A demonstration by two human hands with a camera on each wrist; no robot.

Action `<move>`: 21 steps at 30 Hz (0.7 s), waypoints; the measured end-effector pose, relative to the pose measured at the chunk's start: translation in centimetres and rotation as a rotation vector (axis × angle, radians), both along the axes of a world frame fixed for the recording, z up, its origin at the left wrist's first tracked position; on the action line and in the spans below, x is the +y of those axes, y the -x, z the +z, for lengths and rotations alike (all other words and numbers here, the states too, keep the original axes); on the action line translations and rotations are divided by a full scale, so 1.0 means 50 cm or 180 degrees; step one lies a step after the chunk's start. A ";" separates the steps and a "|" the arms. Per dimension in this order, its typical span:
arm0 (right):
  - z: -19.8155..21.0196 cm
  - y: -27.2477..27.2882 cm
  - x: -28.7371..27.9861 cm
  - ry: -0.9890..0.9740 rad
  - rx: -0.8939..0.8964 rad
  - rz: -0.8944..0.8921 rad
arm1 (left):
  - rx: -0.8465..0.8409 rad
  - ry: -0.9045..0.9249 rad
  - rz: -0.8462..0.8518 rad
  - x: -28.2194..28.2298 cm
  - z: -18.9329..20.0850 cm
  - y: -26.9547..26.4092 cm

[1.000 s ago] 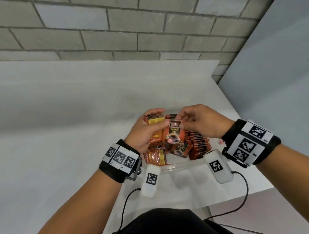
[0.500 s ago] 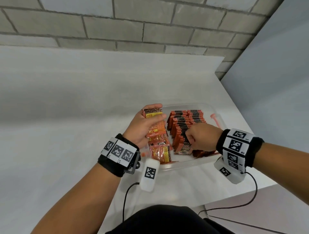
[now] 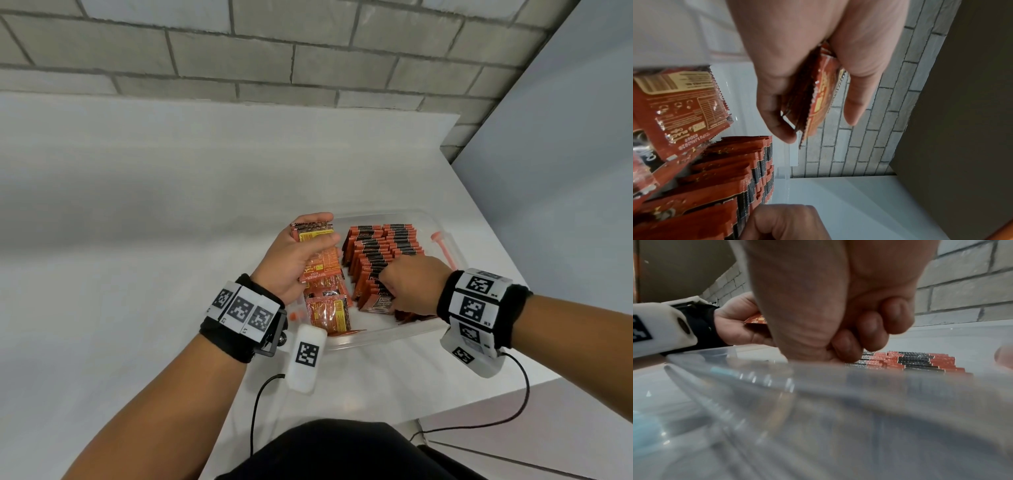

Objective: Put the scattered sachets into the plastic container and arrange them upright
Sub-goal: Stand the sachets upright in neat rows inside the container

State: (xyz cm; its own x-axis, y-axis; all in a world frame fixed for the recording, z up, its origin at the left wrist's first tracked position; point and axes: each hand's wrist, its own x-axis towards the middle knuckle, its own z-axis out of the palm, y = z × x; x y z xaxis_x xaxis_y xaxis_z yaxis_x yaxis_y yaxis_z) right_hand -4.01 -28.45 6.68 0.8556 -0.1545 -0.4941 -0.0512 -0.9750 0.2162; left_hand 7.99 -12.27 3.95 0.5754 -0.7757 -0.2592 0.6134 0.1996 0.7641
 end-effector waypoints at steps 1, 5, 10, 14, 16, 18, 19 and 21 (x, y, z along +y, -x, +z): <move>0.000 0.001 -0.001 -0.0003 -0.0011 0.0018 | 0.0006 -0.0002 0.0005 0.000 0.000 0.001; 0.004 0.003 -0.007 -0.0062 -0.0097 -0.0009 | 0.0003 -0.0024 0.0021 0.001 0.003 0.002; 0.012 0.005 -0.010 -0.0196 -0.0133 -0.0135 | 0.0014 -0.0049 0.0041 0.000 0.005 0.003; 0.018 0.009 -0.014 -0.0257 -0.0203 -0.0194 | 0.0093 -0.0121 0.0144 0.000 0.007 0.005; 0.021 0.013 -0.015 -0.0333 -0.0257 -0.0225 | 0.0121 -0.0182 0.0167 0.001 0.008 0.005; 0.032 0.013 -0.018 -0.0472 -0.0316 -0.0342 | 0.0116 -0.0249 0.0112 0.004 0.009 0.006; 0.041 0.011 -0.021 -0.0598 -0.0355 -0.0430 | 0.0094 -0.0263 0.0048 0.005 0.011 0.008; 0.068 0.008 -0.030 -0.1100 -0.0587 -0.0701 | 0.0016 -0.0243 -0.0092 0.006 0.016 0.013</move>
State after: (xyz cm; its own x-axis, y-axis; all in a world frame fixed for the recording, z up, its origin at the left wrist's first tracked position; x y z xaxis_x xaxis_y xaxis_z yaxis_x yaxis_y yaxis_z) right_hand -4.43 -29.93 10.10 0.8994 -0.1956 -0.3909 -0.2728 -0.9499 -0.1524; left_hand 7.33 -11.99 4.74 0.5516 -0.7698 -0.3210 0.6219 0.1232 0.7733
